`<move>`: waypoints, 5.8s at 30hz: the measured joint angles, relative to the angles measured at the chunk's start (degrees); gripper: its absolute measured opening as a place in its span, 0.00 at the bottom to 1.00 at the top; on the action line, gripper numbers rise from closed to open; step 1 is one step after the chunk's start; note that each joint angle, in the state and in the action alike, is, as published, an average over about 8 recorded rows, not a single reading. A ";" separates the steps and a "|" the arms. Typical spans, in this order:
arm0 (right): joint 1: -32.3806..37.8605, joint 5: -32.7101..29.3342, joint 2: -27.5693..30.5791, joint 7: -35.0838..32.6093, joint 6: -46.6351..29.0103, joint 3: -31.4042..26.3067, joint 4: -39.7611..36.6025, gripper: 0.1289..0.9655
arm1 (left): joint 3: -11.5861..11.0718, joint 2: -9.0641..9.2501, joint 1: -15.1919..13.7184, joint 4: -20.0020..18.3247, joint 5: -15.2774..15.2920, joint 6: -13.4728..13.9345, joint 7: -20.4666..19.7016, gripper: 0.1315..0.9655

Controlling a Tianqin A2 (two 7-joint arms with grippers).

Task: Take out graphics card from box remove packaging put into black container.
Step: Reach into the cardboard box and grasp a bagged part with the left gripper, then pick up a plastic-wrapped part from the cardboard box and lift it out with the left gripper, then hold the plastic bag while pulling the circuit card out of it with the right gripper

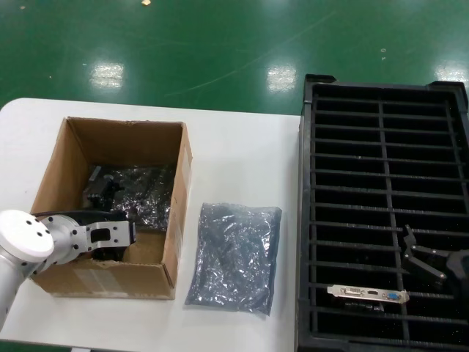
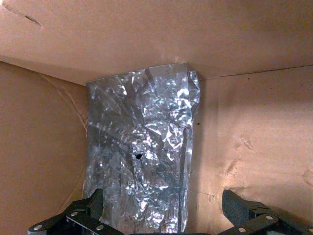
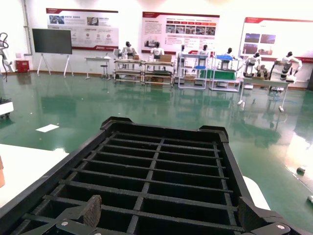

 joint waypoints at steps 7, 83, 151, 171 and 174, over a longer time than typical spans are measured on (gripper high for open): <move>0.00 0.00 0.00 0.00 0.00 0.00 0.00 1.00 | -0.88 0.47 -0.44 1.88 -2.98 -1.21 4.51 0.86; 0.00 0.00 0.00 0.00 0.00 0.00 0.00 1.00 | -20.08 -10.56 30.41 -65.36 20.56 -0.53 -27.74 0.01; 9.55 -1.05 2.29 2.17 -19.51 -15.94 8.73 0.71 | -23.33 -12.75 48.79 -82.93 13.61 -0.84 -27.58 0.01; 18.37 -2.74 -0.21 -2.63 -26.93 -21.31 -1.26 0.27 | -23.33 -12.75 48.79 -82.93 13.61 -0.85 -27.59 0.01; 20.65 -3.29 -0.40 -1.24 -27.55 -22.01 -3.48 0.19 | -23.33 -12.75 48.79 -82.93 13.61 -0.85 -27.59 0.01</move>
